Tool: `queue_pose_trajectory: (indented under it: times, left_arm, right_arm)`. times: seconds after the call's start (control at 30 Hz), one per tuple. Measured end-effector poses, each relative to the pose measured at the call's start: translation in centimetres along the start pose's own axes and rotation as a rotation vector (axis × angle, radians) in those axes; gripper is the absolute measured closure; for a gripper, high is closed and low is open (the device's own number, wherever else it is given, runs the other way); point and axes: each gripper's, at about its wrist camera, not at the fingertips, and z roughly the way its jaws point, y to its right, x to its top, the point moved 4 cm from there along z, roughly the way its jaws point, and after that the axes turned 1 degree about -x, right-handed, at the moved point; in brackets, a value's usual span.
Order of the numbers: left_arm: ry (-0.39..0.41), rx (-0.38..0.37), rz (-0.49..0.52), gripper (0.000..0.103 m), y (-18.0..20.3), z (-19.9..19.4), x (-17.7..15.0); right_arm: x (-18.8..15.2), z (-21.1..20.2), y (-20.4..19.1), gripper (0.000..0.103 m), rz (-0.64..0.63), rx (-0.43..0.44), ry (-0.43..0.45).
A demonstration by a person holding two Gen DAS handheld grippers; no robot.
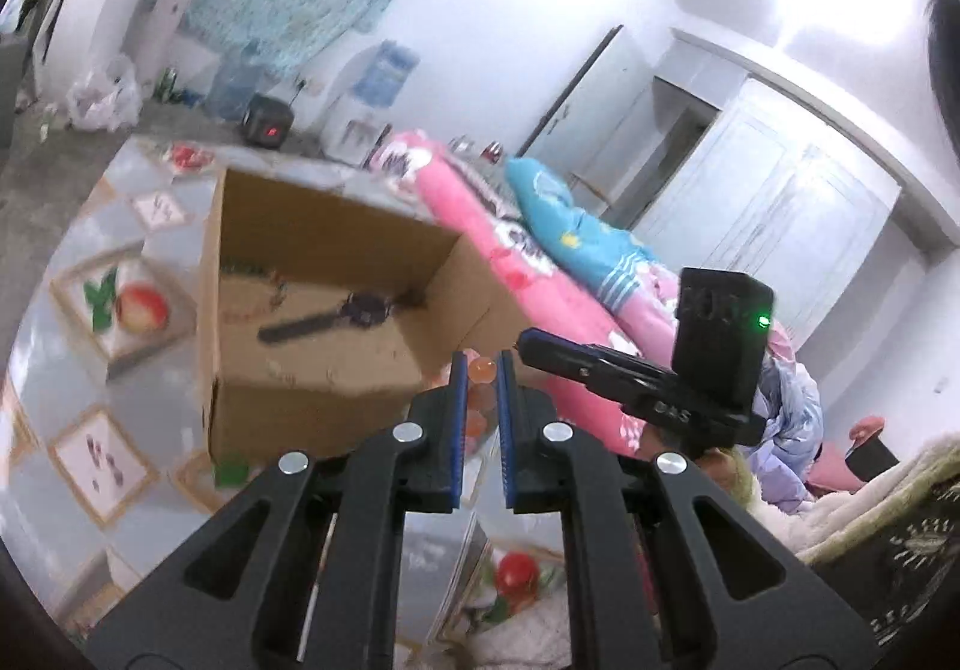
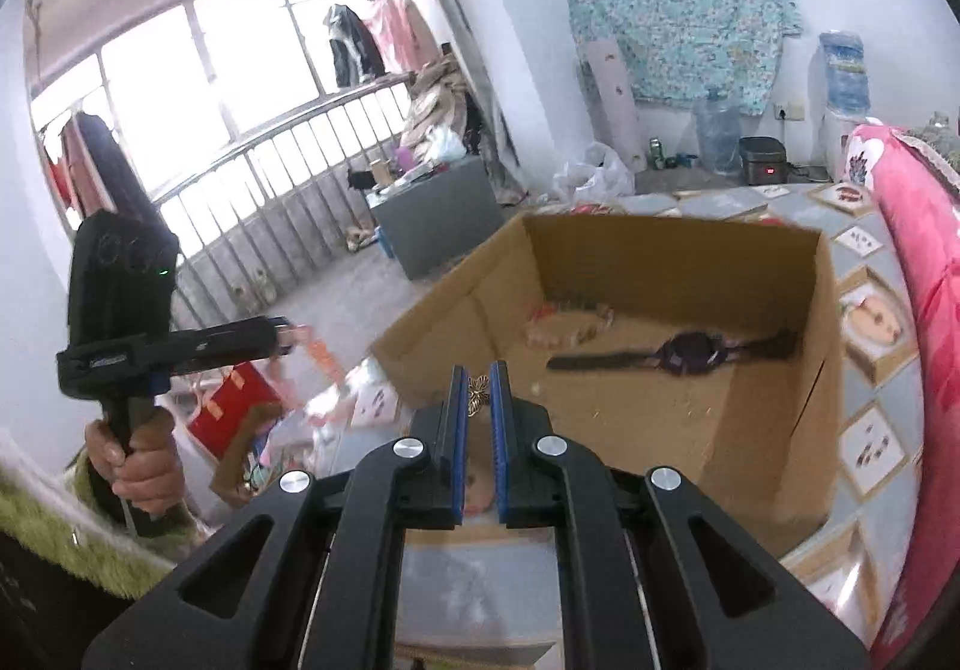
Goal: Organize jewelry
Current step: 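Carry the bracelet in the left tool up over the box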
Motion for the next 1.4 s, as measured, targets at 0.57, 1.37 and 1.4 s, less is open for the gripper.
queue_pose_trajectory:
  times: [0.57, 1.37, 1.4]
  left_arm:
    - [-0.163, 0.156, 0.050, 0.094, -4.3, 9.5, 3.6]
    - [-0.464, 0.067, 0.005, 0.089, -2.9, 19.8, 1.3]
    - [-0.477, 0.099, 0.014, 0.083, -3.0, 20.2, 0.9]
  right_arm:
    - [3.0, 14.8, 9.8, 0.094, 0.182, -0.149, -0.539]
    - [3.9, 1.6, 14.0, 0.080, 0.368, -0.101, -0.101]
    - [3.8, 1.5, 14.2, 0.080, 0.370, -0.103, -0.097]
